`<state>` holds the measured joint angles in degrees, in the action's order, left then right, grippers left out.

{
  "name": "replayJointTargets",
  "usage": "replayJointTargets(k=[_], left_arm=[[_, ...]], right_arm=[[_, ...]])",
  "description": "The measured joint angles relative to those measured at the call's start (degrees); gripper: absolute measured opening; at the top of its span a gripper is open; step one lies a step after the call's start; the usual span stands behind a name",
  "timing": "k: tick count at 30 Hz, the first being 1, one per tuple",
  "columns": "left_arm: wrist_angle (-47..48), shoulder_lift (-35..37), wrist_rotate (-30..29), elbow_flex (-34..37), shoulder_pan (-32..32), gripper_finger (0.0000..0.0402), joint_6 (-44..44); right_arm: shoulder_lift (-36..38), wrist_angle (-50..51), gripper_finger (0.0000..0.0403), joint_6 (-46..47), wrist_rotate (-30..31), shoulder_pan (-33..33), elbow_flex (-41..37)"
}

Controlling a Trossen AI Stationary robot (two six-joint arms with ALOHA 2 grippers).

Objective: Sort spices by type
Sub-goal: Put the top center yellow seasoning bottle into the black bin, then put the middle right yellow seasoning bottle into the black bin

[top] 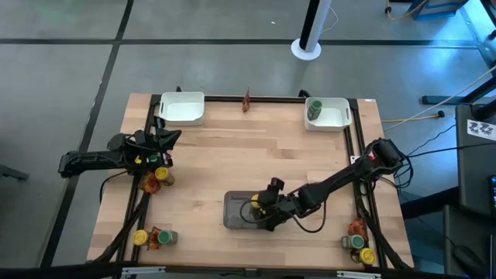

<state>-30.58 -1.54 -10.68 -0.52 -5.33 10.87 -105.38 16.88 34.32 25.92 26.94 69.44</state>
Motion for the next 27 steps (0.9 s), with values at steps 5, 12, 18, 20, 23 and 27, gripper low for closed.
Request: replayJointTargets(k=[5, 12, 18, 20, 23, 27], left_arm=[[0.04, 0.00, 0.00, 0.00, -0.02, 0.0004, -0.39], [0.04, 0.00, 0.00, -0.01, -0.01, 0.0004, -0.42], [0.09, -0.02, 0.00, -0.01, -0.01, 0.0004, -0.44], [0.22, -0.02, 0.00, 0.00, 0.00, 0.0004, -0.44], [0.18, -0.02, 0.00, -0.01, -0.01, 0.0004, -0.44], [0.22, -0.02, 0.02, -0.02, 0.01, 0.0004, -0.45]], right_arm=[[0.02, 0.12, 0.0316, 2.48, 1.31, -0.02, 0.06], [0.76, -0.10, 0.0357, 1.45, 0.15, 0.04, 0.20], [2.13, 0.33, 0.0373, -2.10, -4.06, 0.04, 0.24], [3.04, 1.32, 0.0374, -3.40, -6.02, 0.02, 1.31], [4.55, 5.04, 0.0374, -3.51, -4.98, 0.04, 3.83], [6.57, 10.51, 0.0374, -4.43, -3.26, 0.04, 6.82]])
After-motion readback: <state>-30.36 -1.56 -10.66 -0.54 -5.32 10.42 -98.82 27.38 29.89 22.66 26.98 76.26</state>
